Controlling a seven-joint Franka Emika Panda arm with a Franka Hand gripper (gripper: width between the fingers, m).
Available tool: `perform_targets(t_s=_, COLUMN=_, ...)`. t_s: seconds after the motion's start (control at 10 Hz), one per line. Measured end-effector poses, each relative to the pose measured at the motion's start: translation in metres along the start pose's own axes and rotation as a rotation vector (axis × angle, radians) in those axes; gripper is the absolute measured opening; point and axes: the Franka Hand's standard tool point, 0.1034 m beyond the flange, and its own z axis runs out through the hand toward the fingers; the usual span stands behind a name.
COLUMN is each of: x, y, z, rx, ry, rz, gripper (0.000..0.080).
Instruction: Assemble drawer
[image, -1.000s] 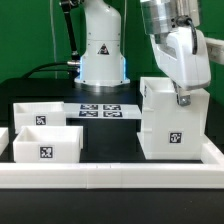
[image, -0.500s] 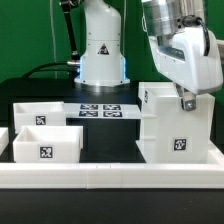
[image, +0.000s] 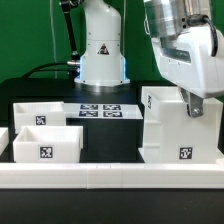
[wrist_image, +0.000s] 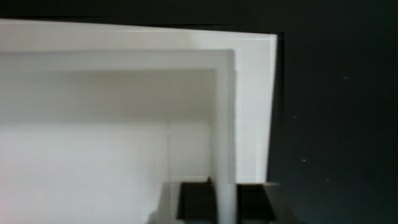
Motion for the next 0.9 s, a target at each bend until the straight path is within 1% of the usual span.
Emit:
perform_targets(t_s=0.1, x=0.0005, y=-0.0049, z=0.0004, rx=-0.003, ry=-0.003, rz=0.001, gripper=0.0038)
perform_targets(t_s=0.2, x=0.0005, y=-0.0041, z=0.0005, rx=-0.014, ry=-0.007, rz=0.002, gripper=0.0038)
perform_targets(t_s=0.6, x=-0.0001, y=-0.0041, z=0.0009, rx=-0.014, ry=-0.007, rz=-0.004, gripper=0.0038)
perform_targets(t_s=0.8, x=-0.0006, y=-0.004, z=0.0011, rx=-0.014, ry=-0.007, rz=-0.009, gripper=0.0398)
perform_targets(t_s=0.9, x=-0.0009, y=-0.0039, z=0.0012, rx=-0.015, ry=-0.007, rz=-0.014, gripper=0.0398)
